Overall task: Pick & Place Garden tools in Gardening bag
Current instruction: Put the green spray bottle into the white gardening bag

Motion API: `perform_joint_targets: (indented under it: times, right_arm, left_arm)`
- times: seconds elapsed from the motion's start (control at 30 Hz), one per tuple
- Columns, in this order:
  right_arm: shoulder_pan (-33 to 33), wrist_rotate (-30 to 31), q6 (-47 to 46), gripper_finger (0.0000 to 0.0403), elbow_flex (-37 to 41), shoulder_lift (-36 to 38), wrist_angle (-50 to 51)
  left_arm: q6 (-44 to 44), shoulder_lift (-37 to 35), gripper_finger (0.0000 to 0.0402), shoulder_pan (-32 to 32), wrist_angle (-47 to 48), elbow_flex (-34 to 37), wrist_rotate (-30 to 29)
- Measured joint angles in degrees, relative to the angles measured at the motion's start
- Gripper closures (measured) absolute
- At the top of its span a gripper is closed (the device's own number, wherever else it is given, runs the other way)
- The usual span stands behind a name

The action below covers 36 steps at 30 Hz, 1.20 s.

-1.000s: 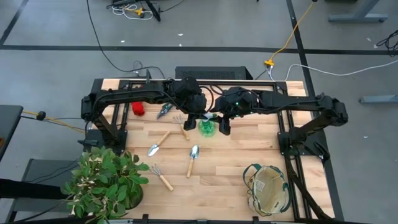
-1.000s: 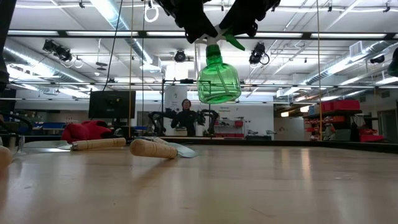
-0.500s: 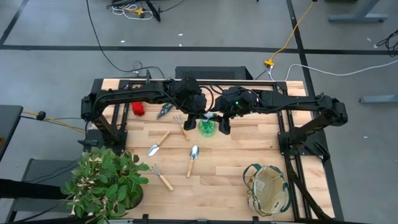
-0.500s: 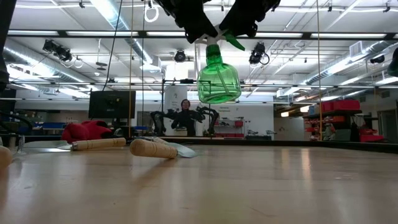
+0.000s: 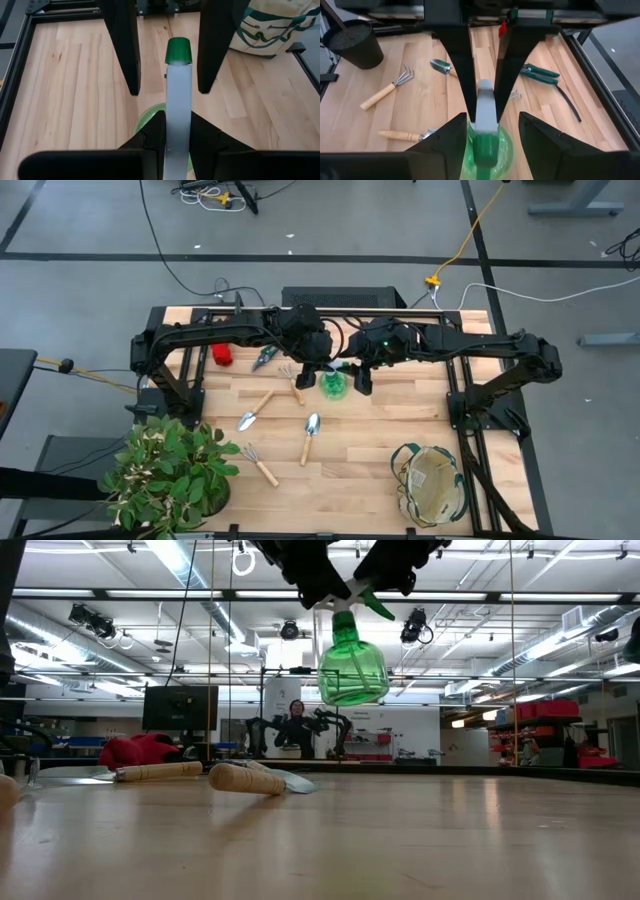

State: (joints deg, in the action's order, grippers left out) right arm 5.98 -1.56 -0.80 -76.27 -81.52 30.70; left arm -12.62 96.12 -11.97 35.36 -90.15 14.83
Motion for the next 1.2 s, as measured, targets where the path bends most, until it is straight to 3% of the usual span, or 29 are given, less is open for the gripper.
perform_joint_targets:
  times: [0.47,1.2]
  right_arm:
    - [0.0,-1.1,1.2,0.022,0.0,0.0,-1.4]
    - [0.0,-0.9,1.5,0.022,0.0,0.0,4.3]
  left_arm:
    - [0.3,0.1,0.0335,1.0,-0.9,0.0,-0.7]
    - [0.5,1.3,0.0335,1.0,1.0,0.0,-3.7]
